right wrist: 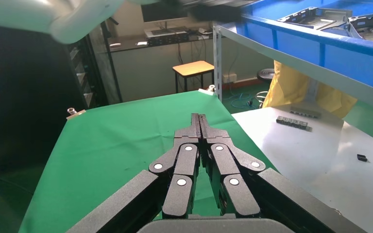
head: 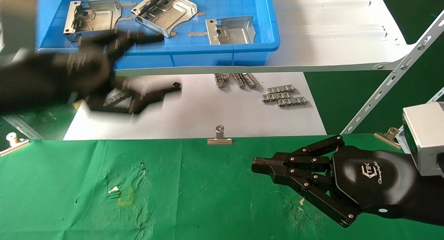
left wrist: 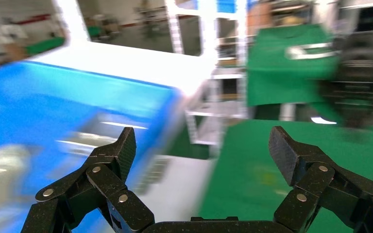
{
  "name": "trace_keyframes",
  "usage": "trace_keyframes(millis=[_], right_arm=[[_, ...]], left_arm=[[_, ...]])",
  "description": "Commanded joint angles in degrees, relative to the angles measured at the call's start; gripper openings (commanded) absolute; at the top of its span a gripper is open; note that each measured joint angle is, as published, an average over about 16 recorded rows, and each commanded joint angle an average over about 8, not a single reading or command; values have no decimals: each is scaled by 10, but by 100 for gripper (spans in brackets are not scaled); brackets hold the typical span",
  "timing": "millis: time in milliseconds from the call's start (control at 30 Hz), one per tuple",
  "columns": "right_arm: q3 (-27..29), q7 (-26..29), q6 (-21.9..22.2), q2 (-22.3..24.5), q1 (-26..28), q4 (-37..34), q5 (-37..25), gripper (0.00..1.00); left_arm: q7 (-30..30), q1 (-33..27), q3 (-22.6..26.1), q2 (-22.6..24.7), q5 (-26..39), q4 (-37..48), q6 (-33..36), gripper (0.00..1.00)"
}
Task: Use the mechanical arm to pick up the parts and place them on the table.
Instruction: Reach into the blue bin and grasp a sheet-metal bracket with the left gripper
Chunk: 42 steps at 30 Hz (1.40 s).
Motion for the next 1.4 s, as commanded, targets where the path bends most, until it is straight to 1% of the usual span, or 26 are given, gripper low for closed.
trace_keyframes(millis=[33, 200, 333, 400, 433, 467, 500, 533, 633, 667, 700, 733, 767, 800, 1100, 1400], right_arm=[[0, 0, 0, 0, 0, 0, 0, 0], [0, 0, 0, 0, 0, 0, 0, 0], [0, 0, 0, 0, 0, 0, 0, 0], [0, 0, 0, 0, 0, 0, 0, 3], [0, 0, 0, 0, 0, 0, 0, 11], [0, 0, 0, 0, 0, 0, 0, 24], [0, 0, 0, 0, 0, 0, 0, 36], [0, 0, 0, 0, 0, 0, 0, 49], [0, 0, 0, 0, 0, 0, 0, 86], [0, 0, 0, 0, 0, 0, 0, 96], [0, 0, 0, 0, 0, 0, 0, 100], [0, 0, 0, 0, 0, 0, 0, 100], [0, 0, 0, 0, 0, 0, 0, 100], [0, 0, 0, 0, 0, 0, 0, 100], [0, 0, 0, 0, 0, 0, 0, 100], [0, 0, 0, 0, 0, 0, 0, 100]], left_arm=[[2, -48, 14, 28, 29, 44, -9, 100], [32, -152, 43, 101, 95, 215, -53, 100], [53, -212, 61, 154, 139, 333, -124, 100], [62, -234, 69, 177, 158, 378, -165, 100], [67, -244, 72, 188, 166, 398, -186, 100], [72, -252, 75, 198, 173, 415, -205, 100], [76, -259, 78, 207, 180, 432, -223, 97], [80, -265, 81, 215, 187, 446, -239, 87], [89, -280, 90, 236, 202, 485, -277, 49], [90, -284, 92, 241, 206, 495, -285, 37], [91, -288, 94, 246, 210, 505, -291, 24], [91, -291, 96, 250, 213, 514, -296, 12], [91, -294, 98, 253, 215, 521, -298, 2], [91, -297, 99, 256, 217, 527, -298, 0], [91, -311, 104, 265, 224, 557, -288, 0], [99, -313, 106, 265, 226, 565, -289, 0]])
